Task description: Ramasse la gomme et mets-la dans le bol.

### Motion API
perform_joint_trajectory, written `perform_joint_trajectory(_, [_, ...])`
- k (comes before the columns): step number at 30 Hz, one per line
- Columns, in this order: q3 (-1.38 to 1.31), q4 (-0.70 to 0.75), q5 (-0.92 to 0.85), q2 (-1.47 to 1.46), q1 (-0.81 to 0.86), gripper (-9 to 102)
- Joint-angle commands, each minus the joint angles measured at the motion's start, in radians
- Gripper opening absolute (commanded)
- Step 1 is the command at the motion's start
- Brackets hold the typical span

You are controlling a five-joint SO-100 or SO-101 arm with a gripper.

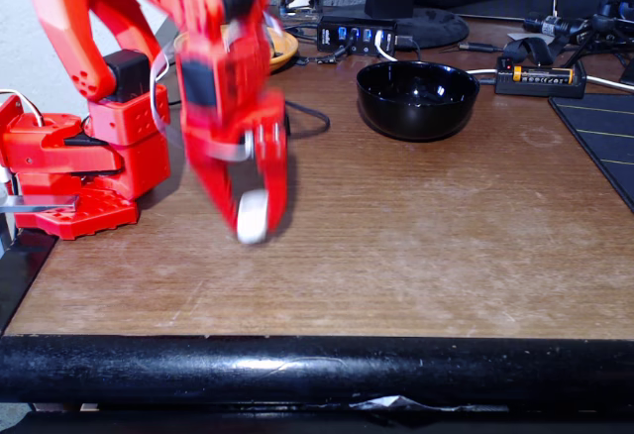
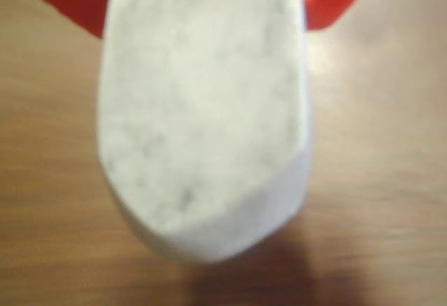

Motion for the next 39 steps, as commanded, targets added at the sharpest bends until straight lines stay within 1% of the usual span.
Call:
perform_joint_trajectory(1, [-0.127,0.193,0.126,0.345,-0.239,-6])
perform_joint_trajectory(4, [-0.239,0.287,0.224,0.379,-0.472,-6])
perform_joint_trajectory(6, [-0.301,0.305,0.282,0.362,-0.615,-6])
perform_joint_trajectory(12, [-0.387,0.273,0.402,0.301,-0.982,-6])
perform_joint_trajectory(14, [-0.428,0.25,0.419,0.249,-1.04,-6])
perform_joint_trajectory(17, [-0.497,0.193,0.42,0.146,-1.054,-6])
perform_joint_trajectory(20, [-0.617,0.156,0.425,-0.017,-1.04,-6])
perform_joint_trajectory(25, [-0.899,0.155,0.456,-0.281,-0.994,-6])
perform_joint_trajectory(28, [-1.026,0.153,0.445,-0.405,-0.988,-6])
perform_joint_trajectory(39, [-1.285,0.112,0.453,-0.79,-0.899,-6])
